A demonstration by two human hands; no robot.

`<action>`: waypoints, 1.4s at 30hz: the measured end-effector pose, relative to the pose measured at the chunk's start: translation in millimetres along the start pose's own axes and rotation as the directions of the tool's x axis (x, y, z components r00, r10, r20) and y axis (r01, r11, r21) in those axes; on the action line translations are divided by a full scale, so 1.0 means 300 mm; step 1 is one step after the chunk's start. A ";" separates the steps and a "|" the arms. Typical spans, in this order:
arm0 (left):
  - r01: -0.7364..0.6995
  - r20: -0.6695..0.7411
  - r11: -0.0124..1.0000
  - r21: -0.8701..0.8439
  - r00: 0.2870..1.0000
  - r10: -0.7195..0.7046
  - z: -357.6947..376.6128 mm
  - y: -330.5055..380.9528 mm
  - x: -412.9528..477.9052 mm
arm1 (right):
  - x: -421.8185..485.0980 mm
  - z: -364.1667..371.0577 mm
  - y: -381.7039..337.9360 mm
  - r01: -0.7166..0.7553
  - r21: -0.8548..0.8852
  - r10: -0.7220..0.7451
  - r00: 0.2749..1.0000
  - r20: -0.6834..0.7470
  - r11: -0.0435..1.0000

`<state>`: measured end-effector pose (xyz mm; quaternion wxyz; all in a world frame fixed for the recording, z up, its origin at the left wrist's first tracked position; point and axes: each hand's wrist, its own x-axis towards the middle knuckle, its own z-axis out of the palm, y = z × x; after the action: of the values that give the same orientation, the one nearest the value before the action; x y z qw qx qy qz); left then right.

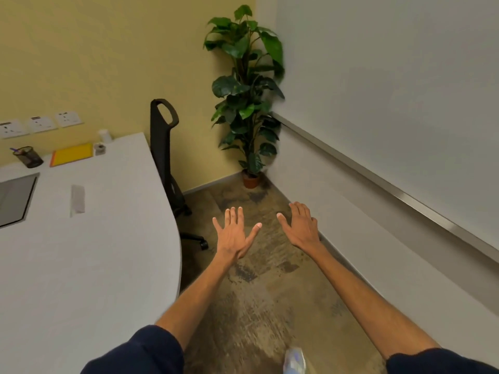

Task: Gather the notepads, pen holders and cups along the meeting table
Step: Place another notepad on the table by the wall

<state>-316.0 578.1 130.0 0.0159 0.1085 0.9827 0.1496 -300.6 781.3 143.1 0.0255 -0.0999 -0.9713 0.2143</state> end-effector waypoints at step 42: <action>0.455 -0.160 0.891 -0.014 0.878 -0.451 -0.288 -0.648 2.391 | 2.652 0.312 -0.736 0.540 0.045 -0.541 0.830 0.135 0.841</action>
<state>-1061.9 528.2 155.5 -0.0290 -0.1362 0.9806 0.1383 -1128.4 709.9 156.7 0.0160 0.1940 -0.9587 0.2072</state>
